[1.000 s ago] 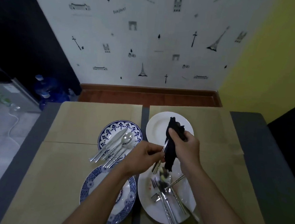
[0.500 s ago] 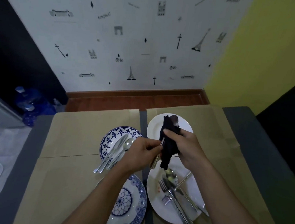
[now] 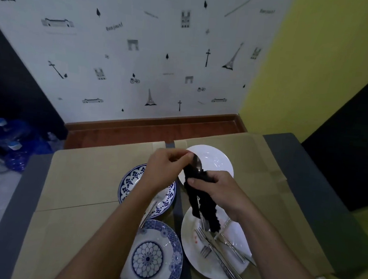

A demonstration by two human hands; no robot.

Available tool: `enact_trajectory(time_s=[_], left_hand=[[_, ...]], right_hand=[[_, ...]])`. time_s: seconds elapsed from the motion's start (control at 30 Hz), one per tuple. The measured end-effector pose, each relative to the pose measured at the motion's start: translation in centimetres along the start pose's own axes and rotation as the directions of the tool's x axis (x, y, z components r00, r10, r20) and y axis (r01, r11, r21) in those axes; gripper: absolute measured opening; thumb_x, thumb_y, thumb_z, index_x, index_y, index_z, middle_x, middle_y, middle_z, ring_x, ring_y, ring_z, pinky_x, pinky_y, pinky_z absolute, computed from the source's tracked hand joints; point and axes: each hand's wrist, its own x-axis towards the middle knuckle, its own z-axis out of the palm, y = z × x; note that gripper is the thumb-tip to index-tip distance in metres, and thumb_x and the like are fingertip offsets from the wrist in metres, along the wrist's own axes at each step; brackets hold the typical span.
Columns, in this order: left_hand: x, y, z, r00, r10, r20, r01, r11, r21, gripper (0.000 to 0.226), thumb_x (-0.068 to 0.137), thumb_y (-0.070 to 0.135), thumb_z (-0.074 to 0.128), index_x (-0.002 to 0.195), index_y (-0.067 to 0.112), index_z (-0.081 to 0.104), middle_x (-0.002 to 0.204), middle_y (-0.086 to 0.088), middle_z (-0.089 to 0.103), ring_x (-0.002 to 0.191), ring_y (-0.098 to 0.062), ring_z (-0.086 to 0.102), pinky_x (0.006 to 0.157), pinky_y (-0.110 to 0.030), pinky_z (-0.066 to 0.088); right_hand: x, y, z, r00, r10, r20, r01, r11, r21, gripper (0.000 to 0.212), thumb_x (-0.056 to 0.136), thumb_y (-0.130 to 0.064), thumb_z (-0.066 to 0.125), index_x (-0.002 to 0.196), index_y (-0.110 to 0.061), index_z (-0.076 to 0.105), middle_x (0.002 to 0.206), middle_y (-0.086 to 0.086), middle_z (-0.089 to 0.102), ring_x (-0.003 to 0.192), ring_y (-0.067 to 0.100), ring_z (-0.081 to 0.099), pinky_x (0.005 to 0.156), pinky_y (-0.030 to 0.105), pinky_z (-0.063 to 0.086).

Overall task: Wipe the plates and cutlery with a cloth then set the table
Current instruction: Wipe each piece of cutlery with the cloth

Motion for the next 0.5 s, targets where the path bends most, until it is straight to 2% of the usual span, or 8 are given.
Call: enact_trajectory(time_s=[0.1, 0.23, 0.33, 0.5], left_hand=[[0.7, 0.1, -0.7, 0.997, 0.048, 0.060, -0.051, 0.997, 0.061, 0.015, 0.093, 0.022, 0.068, 0.090, 0.022, 0.082, 0.080, 0.008, 0.077, 0.078, -0.011, 0.072, 0.079, -0.036, 0.060], [0.5, -0.8, -1.1, 0.997, 0.060, -0.048, -0.057, 0.997, 0.059, 0.015, 0.094, 0.023, 0.067, 0.093, 0.021, 0.082, 0.074, 0.004, 0.075, 0.070, -0.021, 0.069, 0.068, -0.041, 0.057], [0.2, -1.2, -0.8, 0.989, 0.052, -0.137, -0.044, 0.997, 0.056, 0.015, 0.094, 0.021, 0.067, 0.094, 0.019, 0.082, 0.067, 0.009, 0.072, 0.063, -0.012, 0.067, 0.064, -0.032, 0.054], [0.2, -1.8, -0.4, 0.970, -0.007, -0.243, 0.011, 1.000, 0.015, 0.013, 0.094, 0.019, 0.068, 0.095, 0.017, 0.081, 0.068, 0.006, 0.073, 0.064, -0.021, 0.070, 0.066, -0.039, 0.058]], right_hand=[[-0.6, -0.2, 0.2, 0.999, 0.024, 0.026, -0.025, 0.999, 0.044, 0.013, 0.087, -0.015, 0.081, 0.087, -0.003, 0.076, 0.073, 0.010, 0.072, 0.059, 0.022, 0.067, 0.056, 0.028, 0.054], [-1.0, -0.3, -0.2, 1.000, 0.022, -0.004, -0.021, 0.997, 0.074, 0.020, 0.087, -0.012, 0.080, 0.094, 0.005, 0.072, 0.074, 0.013, 0.067, 0.060, 0.024, 0.065, 0.053, 0.030, 0.055], [-1.4, -0.2, -0.5, 0.999, 0.042, 0.018, -0.043, 0.998, 0.056, 0.023, 0.089, -0.012, 0.079, 0.098, 0.008, 0.071, 0.075, 0.015, 0.065, 0.060, 0.025, 0.063, 0.050, 0.031, 0.054], [-1.4, 0.1, -1.9, 0.997, 0.073, 0.029, -0.073, 0.997, -0.004, 0.021, 0.087, -0.015, 0.082, 0.097, 0.002, 0.074, 0.074, 0.015, 0.066, 0.064, 0.031, 0.064, 0.060, 0.042, 0.058]])
